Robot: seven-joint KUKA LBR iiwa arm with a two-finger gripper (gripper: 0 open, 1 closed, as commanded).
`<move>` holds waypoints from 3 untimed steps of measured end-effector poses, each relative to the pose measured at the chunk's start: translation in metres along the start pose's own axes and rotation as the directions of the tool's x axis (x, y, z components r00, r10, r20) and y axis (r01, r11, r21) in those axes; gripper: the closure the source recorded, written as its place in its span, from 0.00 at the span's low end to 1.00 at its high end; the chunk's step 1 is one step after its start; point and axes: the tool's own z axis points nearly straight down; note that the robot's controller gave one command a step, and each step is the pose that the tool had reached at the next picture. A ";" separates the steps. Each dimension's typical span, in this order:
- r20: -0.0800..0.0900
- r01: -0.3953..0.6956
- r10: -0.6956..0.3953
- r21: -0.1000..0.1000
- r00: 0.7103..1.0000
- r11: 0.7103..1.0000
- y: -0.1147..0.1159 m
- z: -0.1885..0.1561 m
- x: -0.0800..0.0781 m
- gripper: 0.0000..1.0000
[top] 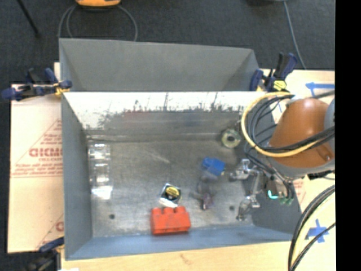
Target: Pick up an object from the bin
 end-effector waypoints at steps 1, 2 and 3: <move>0.014 0.004 -0.004 0.001 1.000 1.000 0.042 0.067 -0.047 0.00; 0.023 0.040 -0.040 0.004 0.999 0.999 0.050 0.064 -0.014 0.00; 0.030 0.077 -0.077 0.007 0.997 0.997 0.058 0.064 0.009 0.00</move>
Offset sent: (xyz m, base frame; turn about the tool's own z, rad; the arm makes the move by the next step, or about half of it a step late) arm 0.0425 0.0412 -0.0688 -0.0020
